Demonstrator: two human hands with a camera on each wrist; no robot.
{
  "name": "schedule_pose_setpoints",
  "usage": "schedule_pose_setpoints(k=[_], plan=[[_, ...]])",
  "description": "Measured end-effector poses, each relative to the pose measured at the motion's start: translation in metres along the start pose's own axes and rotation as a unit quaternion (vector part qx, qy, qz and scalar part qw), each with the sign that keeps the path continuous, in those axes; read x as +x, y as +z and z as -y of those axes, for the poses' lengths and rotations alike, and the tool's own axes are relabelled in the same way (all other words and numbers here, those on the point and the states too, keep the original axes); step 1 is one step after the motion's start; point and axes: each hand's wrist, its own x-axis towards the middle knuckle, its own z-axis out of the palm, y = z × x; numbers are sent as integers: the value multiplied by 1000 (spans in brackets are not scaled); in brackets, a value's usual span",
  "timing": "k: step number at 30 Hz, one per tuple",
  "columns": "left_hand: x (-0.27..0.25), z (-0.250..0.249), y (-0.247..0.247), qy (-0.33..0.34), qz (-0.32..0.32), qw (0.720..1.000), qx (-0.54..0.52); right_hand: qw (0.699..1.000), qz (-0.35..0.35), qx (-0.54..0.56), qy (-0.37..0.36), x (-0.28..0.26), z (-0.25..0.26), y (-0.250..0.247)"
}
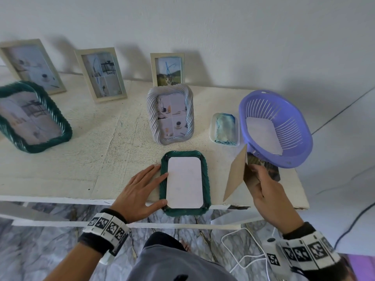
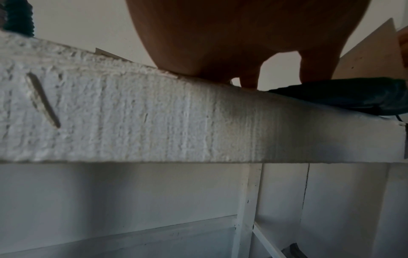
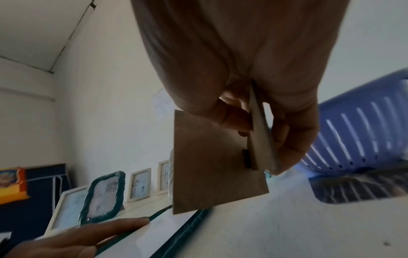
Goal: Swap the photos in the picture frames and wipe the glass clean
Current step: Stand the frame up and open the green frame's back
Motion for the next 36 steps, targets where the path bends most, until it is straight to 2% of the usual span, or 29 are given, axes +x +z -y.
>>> schedule_pose_setpoints(k=[5,11,22,28,31,34,36], plan=[[0,1,1,-1,-2,1000,2,993,-2,-119,-8,3,16,-4],[-1,0,1,-1,2,1000,2,955,63,-289,-24,8,23,27],[-1,1,2,-4,-1,1000,9,912,38,-407,-32,9,38,64],[1,0,2,-7,3,1000,11,916,88,-390,-21,9,18,80],[0,-1,1,-9,3,1000,12,933,75,-353,-14,5,18,82],[1,-2,0,-10,3,1000,14,951,8,-302,-72,1,29,84],[1,-2,0,-9,3,1000,17,953,3,-266,-143,1,39,91]])
